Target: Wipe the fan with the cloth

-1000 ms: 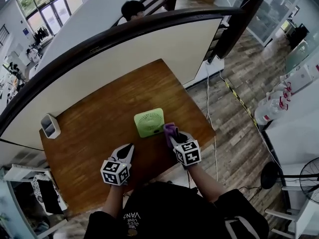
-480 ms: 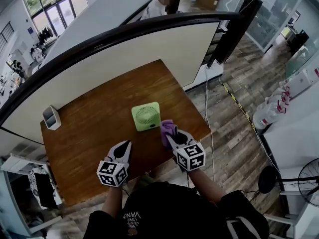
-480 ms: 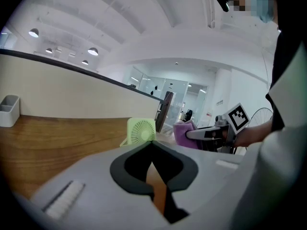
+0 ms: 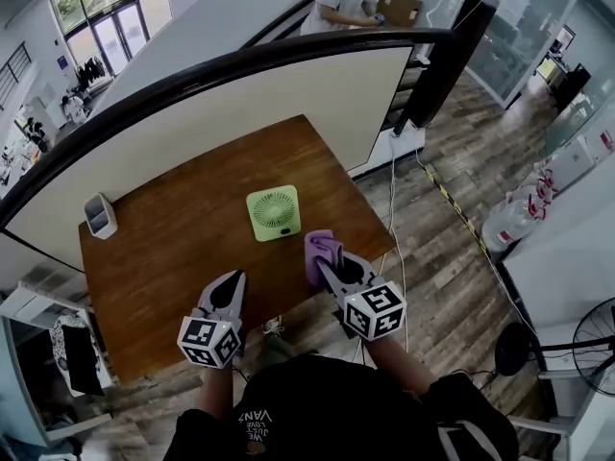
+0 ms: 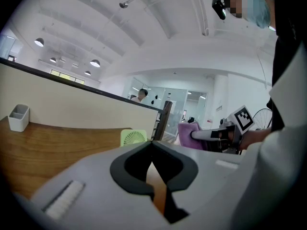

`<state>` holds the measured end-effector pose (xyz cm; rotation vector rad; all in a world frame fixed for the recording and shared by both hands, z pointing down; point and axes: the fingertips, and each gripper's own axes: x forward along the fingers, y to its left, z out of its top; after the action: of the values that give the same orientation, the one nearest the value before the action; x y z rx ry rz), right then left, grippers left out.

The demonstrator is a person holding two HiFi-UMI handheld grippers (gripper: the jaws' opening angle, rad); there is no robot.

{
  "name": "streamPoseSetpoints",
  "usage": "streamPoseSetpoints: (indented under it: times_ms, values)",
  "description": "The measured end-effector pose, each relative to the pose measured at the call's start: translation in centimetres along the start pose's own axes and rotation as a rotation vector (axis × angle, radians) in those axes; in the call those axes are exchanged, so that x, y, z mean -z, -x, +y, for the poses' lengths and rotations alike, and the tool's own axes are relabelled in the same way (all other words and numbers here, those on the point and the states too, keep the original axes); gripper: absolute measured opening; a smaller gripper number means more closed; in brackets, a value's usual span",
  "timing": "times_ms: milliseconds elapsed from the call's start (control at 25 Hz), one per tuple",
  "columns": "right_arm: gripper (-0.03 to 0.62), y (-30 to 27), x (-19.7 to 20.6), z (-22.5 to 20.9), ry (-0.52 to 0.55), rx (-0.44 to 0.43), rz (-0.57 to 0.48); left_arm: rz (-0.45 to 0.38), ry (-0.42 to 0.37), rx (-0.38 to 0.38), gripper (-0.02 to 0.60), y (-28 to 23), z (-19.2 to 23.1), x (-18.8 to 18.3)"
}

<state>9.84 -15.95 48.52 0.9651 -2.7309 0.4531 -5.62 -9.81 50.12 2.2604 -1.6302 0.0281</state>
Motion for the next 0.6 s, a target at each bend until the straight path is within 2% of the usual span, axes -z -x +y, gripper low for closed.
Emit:
streamPoseSetpoints:
  times_ms: [600]
  values:
    - [0.092, 5.6, 2.3, 2.8, -0.025, -0.029, -0.019, -0.012, 0.013, -0.024, 0.011, 4.4, -4.1, 2.3]
